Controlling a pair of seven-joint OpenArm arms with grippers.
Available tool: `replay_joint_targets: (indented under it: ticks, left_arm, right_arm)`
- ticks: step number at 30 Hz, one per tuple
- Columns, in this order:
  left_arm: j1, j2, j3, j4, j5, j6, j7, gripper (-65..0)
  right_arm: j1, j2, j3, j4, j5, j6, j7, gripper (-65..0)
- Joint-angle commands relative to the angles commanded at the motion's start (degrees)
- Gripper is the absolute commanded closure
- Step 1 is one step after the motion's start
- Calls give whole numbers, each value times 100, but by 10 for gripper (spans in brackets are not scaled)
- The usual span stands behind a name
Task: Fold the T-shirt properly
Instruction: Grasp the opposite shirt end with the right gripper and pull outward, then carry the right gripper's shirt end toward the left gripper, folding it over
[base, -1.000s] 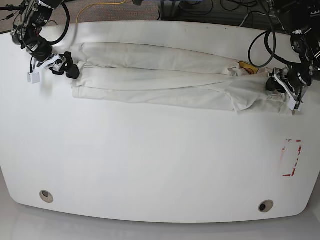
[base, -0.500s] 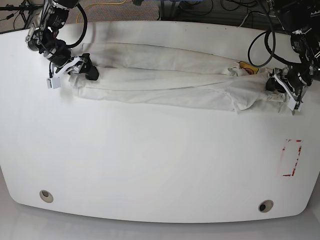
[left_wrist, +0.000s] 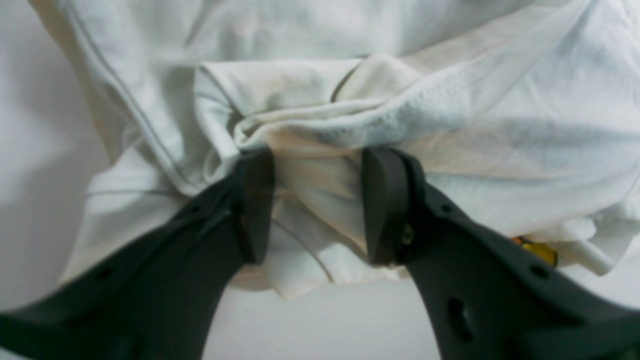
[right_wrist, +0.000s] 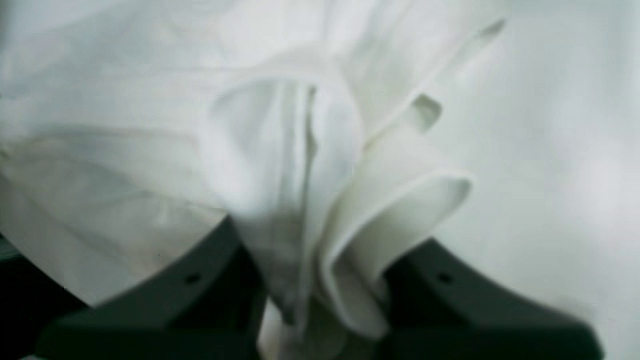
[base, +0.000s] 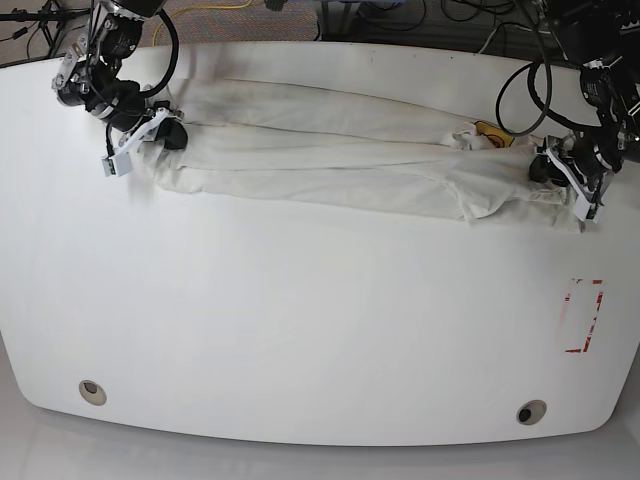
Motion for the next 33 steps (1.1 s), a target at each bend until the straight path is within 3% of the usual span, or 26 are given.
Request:
replay_joint_targets:
  ticks: [6,11,16,19,33]
  left_arm:
    - [0,0,0,0,0,0,9,-260]
    - [0,0,0,0,9,0,18,-260]
    - [97,0,0,9,9,0,18,-260]
    - [114,0,0,9,9,0,18,-260]
    - [246,9,0,9,0,0,9,-260]
  right_arm:
    - [-211,-26,-492,1169,-79,0,-88,0]
    - [-299,-79,-1134,1679,-26,-567,-114,0]
    - [-255,-273,-1609,1705,-26,-954,-114,0]
    - [-176,-448,-1943,1714,-26,-1024,-114,0]
    - [97,-1327,-3156,1688,-88,-1033,88,0]
